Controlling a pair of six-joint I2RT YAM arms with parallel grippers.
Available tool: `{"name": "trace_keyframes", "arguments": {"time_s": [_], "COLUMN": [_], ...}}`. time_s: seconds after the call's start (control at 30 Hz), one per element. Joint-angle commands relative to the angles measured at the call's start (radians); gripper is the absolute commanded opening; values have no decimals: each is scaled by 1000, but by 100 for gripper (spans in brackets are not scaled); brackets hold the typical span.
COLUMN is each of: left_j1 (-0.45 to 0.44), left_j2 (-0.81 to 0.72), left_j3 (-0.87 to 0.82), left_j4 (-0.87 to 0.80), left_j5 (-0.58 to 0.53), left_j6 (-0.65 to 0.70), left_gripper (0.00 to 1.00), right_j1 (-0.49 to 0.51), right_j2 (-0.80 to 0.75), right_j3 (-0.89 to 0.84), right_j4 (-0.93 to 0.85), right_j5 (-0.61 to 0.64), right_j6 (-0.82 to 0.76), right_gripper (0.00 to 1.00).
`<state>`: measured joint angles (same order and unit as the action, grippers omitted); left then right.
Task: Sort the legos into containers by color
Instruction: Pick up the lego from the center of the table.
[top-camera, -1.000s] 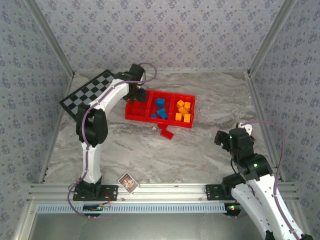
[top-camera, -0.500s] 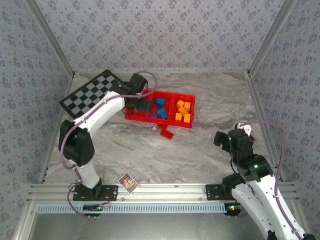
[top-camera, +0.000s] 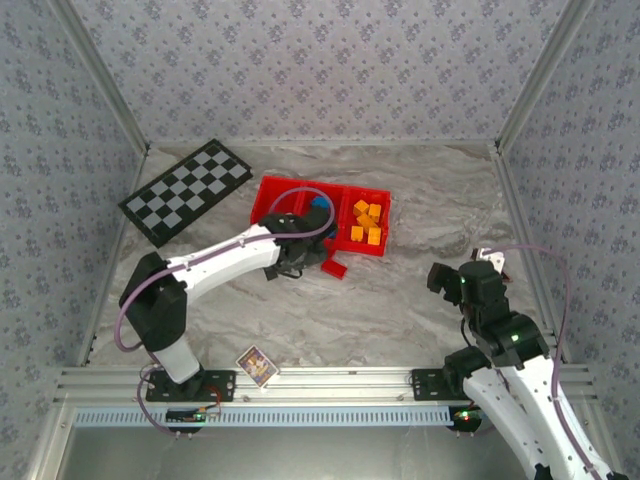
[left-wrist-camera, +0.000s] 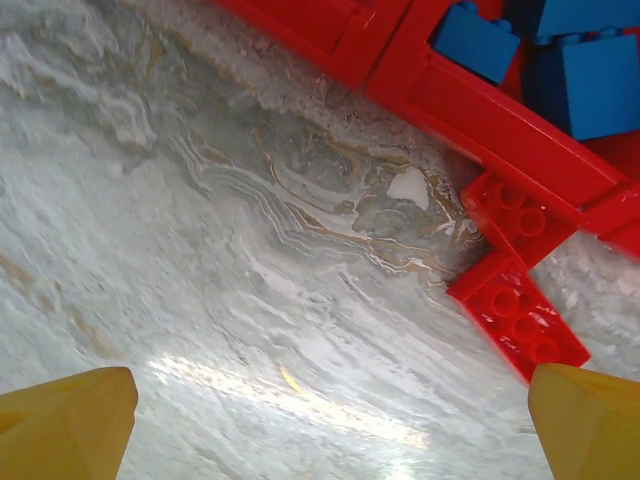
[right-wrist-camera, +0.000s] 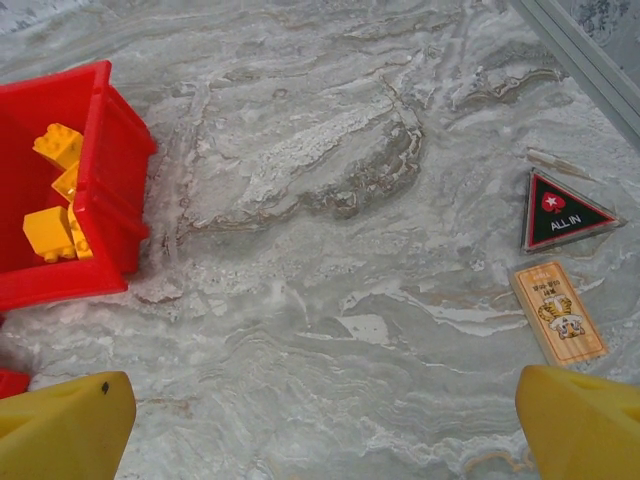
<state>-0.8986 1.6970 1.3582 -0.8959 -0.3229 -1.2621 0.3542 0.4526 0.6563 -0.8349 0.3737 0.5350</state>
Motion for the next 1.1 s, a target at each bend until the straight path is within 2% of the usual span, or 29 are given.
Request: {"name": "trace_keyframes", "arguments": {"time_s": [0.0, 0.17, 0.33, 0.57, 0.67, 0.87, 1.07], "left_j1": [-15, -70, -99, -125, -126, -127, -125], "left_j2": [79, 189, 324, 429, 452, 499, 521], "left_j3": [73, 142, 266, 368, 367, 400, 398], "left_j4": [-44, -21, -56, -74, -56, -59, -49], "left_j5": [-12, -9, 36, 57, 65, 63, 65], "left_j6": [-230, -348, -384, -402, -410, -411, -407], "left_gripper": [100, 100, 100, 97, 90, 85, 74], "right_j1": [7, 12, 14, 17, 18, 24, 23], "right_j2": [-17, -19, -36, -61, -63, -63, -64], "right_j3": [3, -3, 0, -6, -9, -17, -21], "right_j4": [2, 19, 18, 30, 35, 49, 58], "right_j5": [-32, -68, -71, -84, -94, -108, -113], "right_j6": [19, 14, 8, -1, 0, -6, -12], "right_gripper": [100, 100, 100, 100, 100, 100, 100]}}
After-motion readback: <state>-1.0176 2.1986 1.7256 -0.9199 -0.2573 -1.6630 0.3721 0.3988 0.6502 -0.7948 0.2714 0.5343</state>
